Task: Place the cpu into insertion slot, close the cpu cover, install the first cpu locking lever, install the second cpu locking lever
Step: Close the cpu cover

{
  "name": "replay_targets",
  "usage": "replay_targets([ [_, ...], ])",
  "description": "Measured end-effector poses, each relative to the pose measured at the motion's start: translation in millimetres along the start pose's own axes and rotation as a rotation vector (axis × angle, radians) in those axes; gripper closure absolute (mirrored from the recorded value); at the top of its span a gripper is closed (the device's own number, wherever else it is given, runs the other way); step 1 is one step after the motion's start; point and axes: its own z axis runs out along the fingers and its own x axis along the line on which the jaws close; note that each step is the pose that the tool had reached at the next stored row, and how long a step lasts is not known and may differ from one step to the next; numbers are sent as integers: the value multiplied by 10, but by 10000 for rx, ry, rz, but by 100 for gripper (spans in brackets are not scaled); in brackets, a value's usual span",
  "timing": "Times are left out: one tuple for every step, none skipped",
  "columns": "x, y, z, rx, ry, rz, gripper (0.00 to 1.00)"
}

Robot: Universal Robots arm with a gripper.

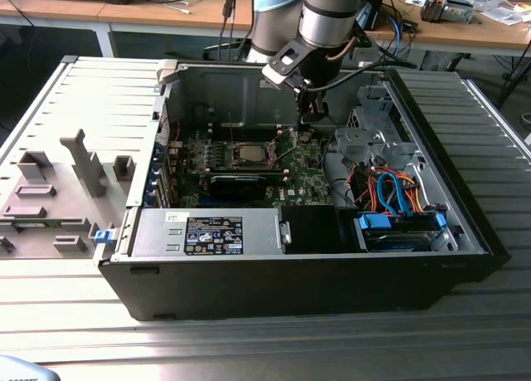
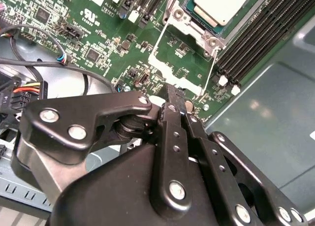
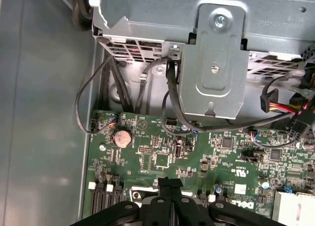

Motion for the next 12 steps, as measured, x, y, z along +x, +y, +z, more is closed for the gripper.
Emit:
replay_targets([
  [-1,8,1,0,0,0,89],
  [-2,18,4,1,1,1,89],
  [-2,24,9,0,3,1,89],
  [-3,31,15,1,3,1,89],
  [-4,37,23,3,1,1,89],
  [-5,47,38,6,2,1,89],
  [-5,53,48,8,2,1,89],
  [-6,63,62,11,2,1,89],
  [-6,78,77,15,-2,1,89],
  [-6,88,87,17,-4,0,89],
  [-6,96,98,19,-6,0,89],
  [-6,104,115,21,-7,1,89],
])
